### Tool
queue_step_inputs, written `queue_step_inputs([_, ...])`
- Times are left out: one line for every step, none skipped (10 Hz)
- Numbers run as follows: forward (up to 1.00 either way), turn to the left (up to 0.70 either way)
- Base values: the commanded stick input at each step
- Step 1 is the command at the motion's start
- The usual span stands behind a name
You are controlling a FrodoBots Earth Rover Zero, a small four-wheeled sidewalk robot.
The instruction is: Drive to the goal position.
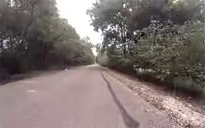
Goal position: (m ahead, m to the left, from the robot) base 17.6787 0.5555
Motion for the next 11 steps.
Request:
queue_step_inputs([0.70, 0.00])
queue_step_inputs([0.70, 0.00])
queue_step_inputs([0.70, 0.00])
queue_step_inputs([0.70, 0.00])
queue_step_inputs([0.70, 0.00])
queue_step_inputs([0.70, 0.00])
queue_step_inputs([0.70, 0.00])
queue_step_inputs([0.70, 0.00])
queue_step_inputs([0.70, 0.00])
queue_step_inputs([0.70, 0.00])
queue_step_inputs([0.70, 0.00])
